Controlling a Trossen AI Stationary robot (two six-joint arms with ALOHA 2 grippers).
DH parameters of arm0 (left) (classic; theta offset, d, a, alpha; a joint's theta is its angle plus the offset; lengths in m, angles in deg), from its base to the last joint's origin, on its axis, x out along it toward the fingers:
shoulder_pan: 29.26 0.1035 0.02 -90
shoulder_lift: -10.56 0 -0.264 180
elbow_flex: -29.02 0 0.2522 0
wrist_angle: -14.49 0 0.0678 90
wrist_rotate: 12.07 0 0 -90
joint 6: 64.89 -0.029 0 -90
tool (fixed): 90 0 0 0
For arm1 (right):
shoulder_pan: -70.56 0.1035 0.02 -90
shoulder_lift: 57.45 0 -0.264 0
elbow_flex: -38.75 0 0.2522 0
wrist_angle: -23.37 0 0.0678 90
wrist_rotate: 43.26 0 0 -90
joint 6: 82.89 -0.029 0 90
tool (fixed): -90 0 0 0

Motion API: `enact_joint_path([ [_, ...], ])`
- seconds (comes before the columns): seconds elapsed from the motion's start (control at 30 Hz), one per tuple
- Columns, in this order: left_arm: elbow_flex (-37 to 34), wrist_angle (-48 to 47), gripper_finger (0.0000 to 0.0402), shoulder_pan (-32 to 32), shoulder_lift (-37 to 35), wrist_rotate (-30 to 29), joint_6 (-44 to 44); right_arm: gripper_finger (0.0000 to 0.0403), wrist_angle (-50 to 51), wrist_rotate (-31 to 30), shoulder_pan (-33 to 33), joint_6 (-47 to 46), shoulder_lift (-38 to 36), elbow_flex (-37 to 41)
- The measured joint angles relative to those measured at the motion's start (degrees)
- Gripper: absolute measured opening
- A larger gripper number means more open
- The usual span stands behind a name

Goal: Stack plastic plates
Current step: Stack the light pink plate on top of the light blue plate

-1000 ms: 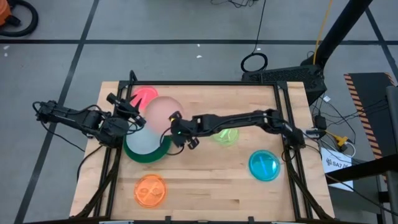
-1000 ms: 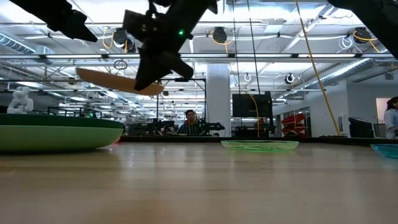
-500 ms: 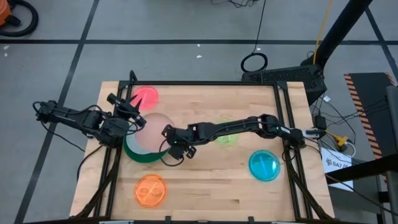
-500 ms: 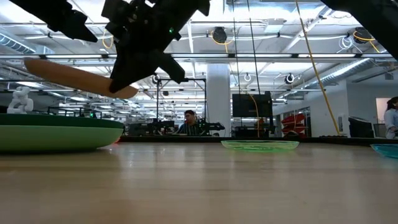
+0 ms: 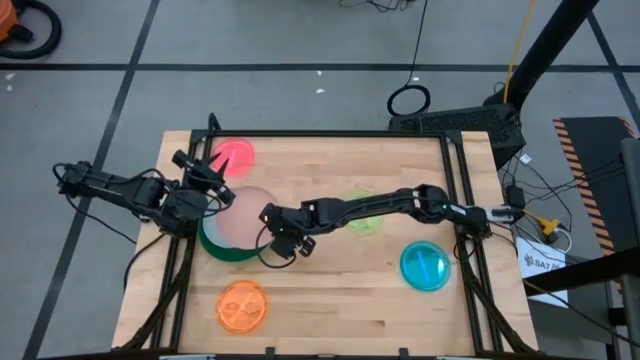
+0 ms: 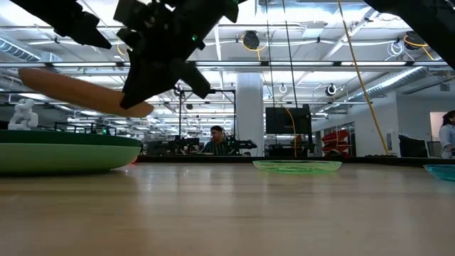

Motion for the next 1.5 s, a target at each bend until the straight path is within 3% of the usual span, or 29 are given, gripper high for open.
enact_joint_path([
  [0.8,0.0,-2.4,0.0120,0.0,0.0,0.1,1.7,0.0011,-0.7,3.0,-3.1,-0.1,2.1,0.0],
  [1.33,0.0,-2.4,0.0120,0.0,0.0,0.2,2.8,0.0088,-3.3,2.5,-3.1,-0.2,2.1,0.0],
  [1.5,0.0,-2.4,0.0120,0.0,0.0,2.6,3.0,0.0108,-5.2,0.9,-3.1,0.2,2.1,0.0],
])
